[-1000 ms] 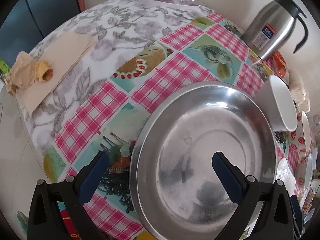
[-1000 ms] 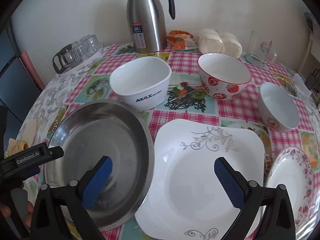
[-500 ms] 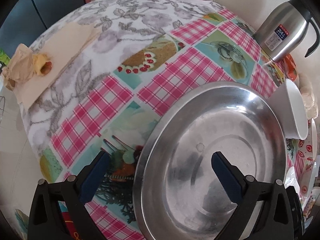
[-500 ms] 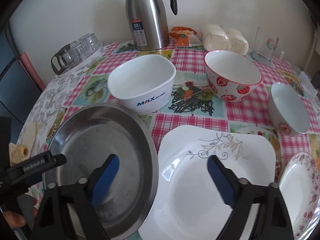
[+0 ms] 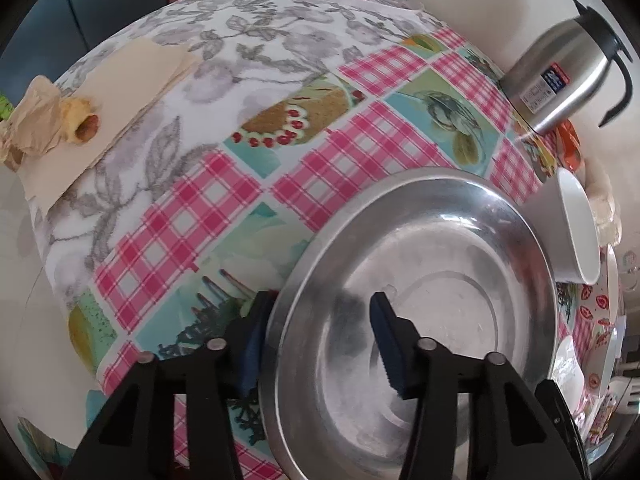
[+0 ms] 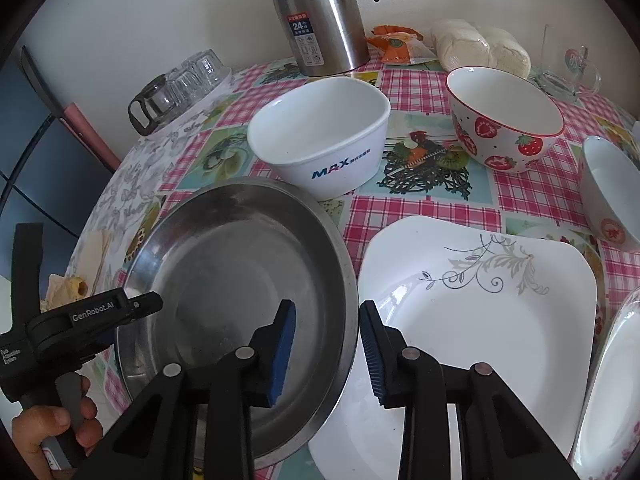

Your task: Organize plates and bowls

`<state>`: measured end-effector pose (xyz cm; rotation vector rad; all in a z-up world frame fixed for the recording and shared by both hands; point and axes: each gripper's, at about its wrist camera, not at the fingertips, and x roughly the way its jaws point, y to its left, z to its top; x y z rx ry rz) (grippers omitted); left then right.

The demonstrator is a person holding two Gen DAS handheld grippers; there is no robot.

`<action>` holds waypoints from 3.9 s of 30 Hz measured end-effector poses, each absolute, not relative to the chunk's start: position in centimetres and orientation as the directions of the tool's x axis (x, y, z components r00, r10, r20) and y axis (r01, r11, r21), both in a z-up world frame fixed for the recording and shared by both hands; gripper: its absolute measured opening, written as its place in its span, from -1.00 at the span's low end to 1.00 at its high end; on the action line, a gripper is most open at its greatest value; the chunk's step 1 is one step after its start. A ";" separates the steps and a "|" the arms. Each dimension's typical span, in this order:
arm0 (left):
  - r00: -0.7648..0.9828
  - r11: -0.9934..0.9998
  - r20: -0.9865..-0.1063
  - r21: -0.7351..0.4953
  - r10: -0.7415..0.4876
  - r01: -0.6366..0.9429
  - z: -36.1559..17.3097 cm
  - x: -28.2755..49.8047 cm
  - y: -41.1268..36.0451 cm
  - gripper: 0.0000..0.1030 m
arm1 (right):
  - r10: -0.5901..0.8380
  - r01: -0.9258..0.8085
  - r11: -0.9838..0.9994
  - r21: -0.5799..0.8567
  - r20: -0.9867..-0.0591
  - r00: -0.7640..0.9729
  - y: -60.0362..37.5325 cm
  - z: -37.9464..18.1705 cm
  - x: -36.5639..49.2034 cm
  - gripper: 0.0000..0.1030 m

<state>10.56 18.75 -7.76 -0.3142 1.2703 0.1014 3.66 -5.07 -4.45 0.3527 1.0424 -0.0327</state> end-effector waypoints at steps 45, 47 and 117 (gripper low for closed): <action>0.389 0.954 -0.916 -0.196 -0.095 -0.229 -6.6 11.1 21.9 -0.20 | 0.223 0.181 0.919 0.350 -0.841 0.494 -3.6 -5.6 5.6 -0.61; 0.410 0.952 -0.907 -0.203 -0.094 -0.230 -6.0 10.9 21.9 -0.20 | 0.222 0.165 0.923 0.347 -0.833 0.508 -3.5 -4.9 5.3 -0.61; 0.541 0.959 -0.792 -0.213 -0.282 0.188 2.3 1.5 2.9 -0.20 | 0.035 0.302 0.883 0.359 -0.692 0.721 -20.6 3.3 -7.0 -0.58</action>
